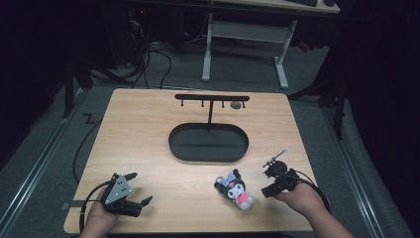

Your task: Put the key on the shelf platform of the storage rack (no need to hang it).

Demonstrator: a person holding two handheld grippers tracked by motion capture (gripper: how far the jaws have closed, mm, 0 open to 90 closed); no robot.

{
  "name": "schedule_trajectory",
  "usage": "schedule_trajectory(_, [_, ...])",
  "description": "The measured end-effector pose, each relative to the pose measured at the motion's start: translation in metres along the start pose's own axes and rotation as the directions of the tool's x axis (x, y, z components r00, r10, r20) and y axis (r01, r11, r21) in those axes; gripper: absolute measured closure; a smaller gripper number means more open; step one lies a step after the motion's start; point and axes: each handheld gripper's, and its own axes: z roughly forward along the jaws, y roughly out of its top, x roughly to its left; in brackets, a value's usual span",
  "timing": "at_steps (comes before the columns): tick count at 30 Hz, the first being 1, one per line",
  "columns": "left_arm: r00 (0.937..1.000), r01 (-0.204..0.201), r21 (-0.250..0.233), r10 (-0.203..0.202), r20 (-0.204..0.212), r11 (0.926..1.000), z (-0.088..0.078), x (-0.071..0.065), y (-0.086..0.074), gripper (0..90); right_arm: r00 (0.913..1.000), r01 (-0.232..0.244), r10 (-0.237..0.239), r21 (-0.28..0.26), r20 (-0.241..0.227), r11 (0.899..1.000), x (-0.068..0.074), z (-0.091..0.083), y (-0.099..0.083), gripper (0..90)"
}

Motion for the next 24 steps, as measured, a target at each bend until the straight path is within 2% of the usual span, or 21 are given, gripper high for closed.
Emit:
schedule_trajectory(7, [1.0,-0.001,0.005,0.001,0.002,1.0,0.001,0.0,0.0,6.5,0.9997,0.02,-0.02,-0.019,-0.016,1.0,0.012,-0.02,0.008,9.0])
schedule_trajectory(12, [1.0,-0.001,0.002,0.001,0.002,1.0,0.001,0.0,0.0,6.5,0.9982,0.042,-0.043,-0.028,-0.042,0.999,0.025,-0.029,0.012,5.5])
schedule_trajectory(16, [1.0,-0.001,0.002,0.001,0.004,1.0,0.001,-0.001,0.0,6.5,0.9953,0.065,-0.066,-0.028,-0.071,0.998,0.039,-0.027,0.015,4.8])
schedule_trajectory(19, [1.0,-0.003,0.006,0.003,0.007,1.0,0.001,-0.002,0.0,6.5,0.994,0.062,-0.064,-0.023,-0.089,0.998,0.052,-0.025,0.016,4.5])
schedule_trajectory(20, [1.0,-0.005,0.007,0.005,0.008,1.0,0.001,-0.002,0.0,6.5,0.9928,0.076,-0.077,-0.021,-0.091,0.997,0.055,-0.024,0.016,4.7])
schedule_trajectory(24, [1.0,-0.004,0.009,0.004,0.003,1.0,0.002,-0.001,0.0,6.5,0.9897,0.077,-0.078,-0.018,-0.12,0.997,0.063,-0.015,0.018,8.4])
